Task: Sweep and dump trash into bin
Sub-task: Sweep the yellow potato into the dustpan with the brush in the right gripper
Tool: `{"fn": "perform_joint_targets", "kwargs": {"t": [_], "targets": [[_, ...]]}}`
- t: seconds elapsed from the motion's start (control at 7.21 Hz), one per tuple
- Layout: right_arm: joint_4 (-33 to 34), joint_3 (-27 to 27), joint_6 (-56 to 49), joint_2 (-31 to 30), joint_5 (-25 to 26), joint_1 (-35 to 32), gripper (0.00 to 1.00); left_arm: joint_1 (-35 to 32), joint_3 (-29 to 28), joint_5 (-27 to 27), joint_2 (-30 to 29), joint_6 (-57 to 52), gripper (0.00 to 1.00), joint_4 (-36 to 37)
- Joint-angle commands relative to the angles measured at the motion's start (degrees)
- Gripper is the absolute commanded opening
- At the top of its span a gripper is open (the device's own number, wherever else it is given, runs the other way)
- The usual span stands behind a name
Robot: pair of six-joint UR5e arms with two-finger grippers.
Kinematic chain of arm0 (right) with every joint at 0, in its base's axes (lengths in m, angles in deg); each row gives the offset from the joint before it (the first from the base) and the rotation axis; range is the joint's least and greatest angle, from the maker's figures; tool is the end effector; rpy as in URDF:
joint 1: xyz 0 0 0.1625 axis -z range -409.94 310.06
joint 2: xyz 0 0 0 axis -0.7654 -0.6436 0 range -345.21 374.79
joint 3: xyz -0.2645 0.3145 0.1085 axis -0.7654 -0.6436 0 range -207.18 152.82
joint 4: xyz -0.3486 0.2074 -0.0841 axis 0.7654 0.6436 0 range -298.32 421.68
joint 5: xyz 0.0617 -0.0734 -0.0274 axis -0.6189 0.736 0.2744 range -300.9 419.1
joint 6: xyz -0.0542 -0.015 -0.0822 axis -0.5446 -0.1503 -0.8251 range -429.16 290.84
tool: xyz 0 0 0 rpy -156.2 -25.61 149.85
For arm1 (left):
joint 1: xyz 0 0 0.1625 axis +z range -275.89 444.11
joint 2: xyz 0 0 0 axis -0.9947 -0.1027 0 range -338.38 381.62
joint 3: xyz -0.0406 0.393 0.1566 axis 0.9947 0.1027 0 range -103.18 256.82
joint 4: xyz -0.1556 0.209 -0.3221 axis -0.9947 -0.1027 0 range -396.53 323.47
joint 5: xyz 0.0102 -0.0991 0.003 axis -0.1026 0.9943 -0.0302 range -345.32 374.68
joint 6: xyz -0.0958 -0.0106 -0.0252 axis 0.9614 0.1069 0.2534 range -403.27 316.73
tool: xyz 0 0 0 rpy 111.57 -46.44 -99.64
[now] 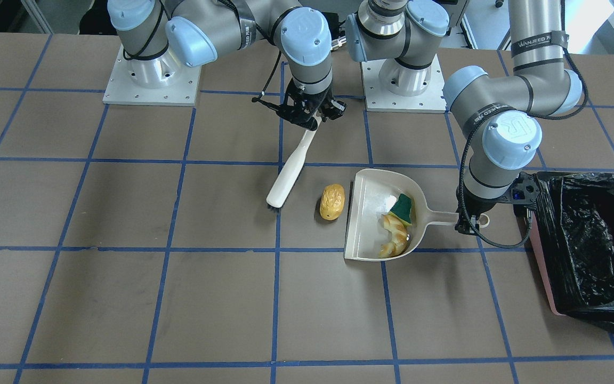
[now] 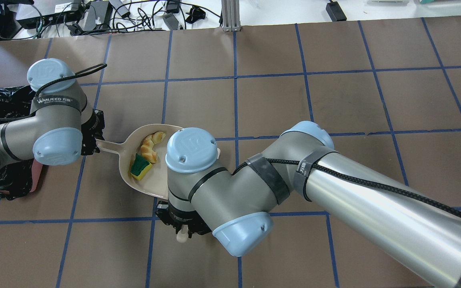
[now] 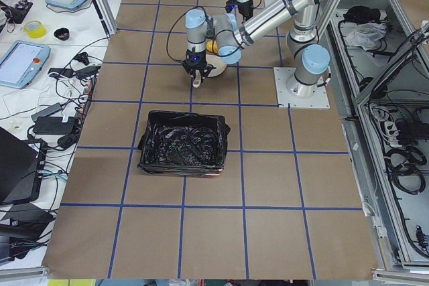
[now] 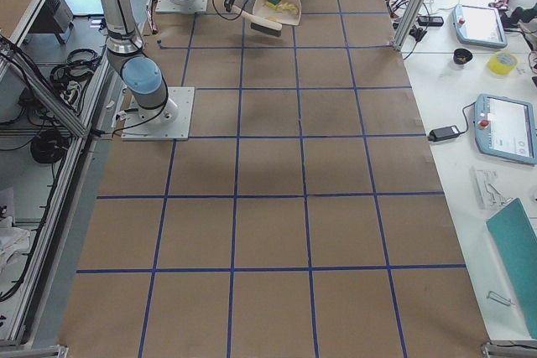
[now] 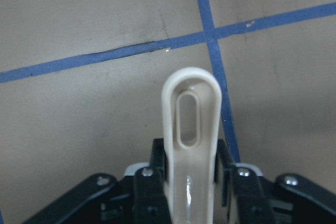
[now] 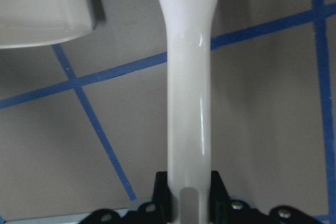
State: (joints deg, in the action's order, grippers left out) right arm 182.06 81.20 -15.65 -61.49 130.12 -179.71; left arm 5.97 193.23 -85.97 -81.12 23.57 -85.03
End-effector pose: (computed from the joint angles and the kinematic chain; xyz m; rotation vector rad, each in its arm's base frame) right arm 0.4665 -0.3013 0.2699 0.3554 2.8896 0.3838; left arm -0.0094 -0.5144 0.2356 -1.9005 2.3084 -0.1832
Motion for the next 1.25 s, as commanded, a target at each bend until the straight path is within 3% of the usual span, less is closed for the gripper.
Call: {"fn": "perform_joint_targets", "kwargs": {"t": [0.0, 0.28, 0.42, 0.55, 0.69, 0.97, 1.11], "targets": [[10.5, -2.3, 1.9, 4.4, -1.8, -2.5, 0.00, 0.0, 0.2, 0.0, -0.1, 0.2, 0.00, 1.1], [10.1, -6.4, 13.1, 6.2, -9.6, -2.5, 0.00, -0.1, 0.0, 0.0, -0.1, 0.2, 0.00, 1.2], [10.4, -6.9, 16.9, 6.1, -11.2, -1.6, 0.00, -0.1, -0.1, 0.1, -0.3, 0.2, 0.00, 1.3], [8.7, -6.5, 16.8, 5.9, -9.8, -1.2, 0.00, -0.1, -0.2, 0.5, -0.3, 0.1, 0.00, 1.1], [4.8, -6.9, 16.2, 4.9, -5.1, -0.7, 0.00, -0.1, -0.4, 0.7, -0.3, 0.0, 0.00, 0.5], [-10.8, -7.0, 4.8, 0.7, 9.1, 0.2, 0.00, -0.1, -2.0, 2.1, 0.3, -0.2, 0.00, -2.2], [-18.7, -7.0, -0.3, -1.5, 16.9, 1.3, 0.00, 0.2, -5.6, 4.7, 0.8, -0.4, 0.00, -8.5]]}}
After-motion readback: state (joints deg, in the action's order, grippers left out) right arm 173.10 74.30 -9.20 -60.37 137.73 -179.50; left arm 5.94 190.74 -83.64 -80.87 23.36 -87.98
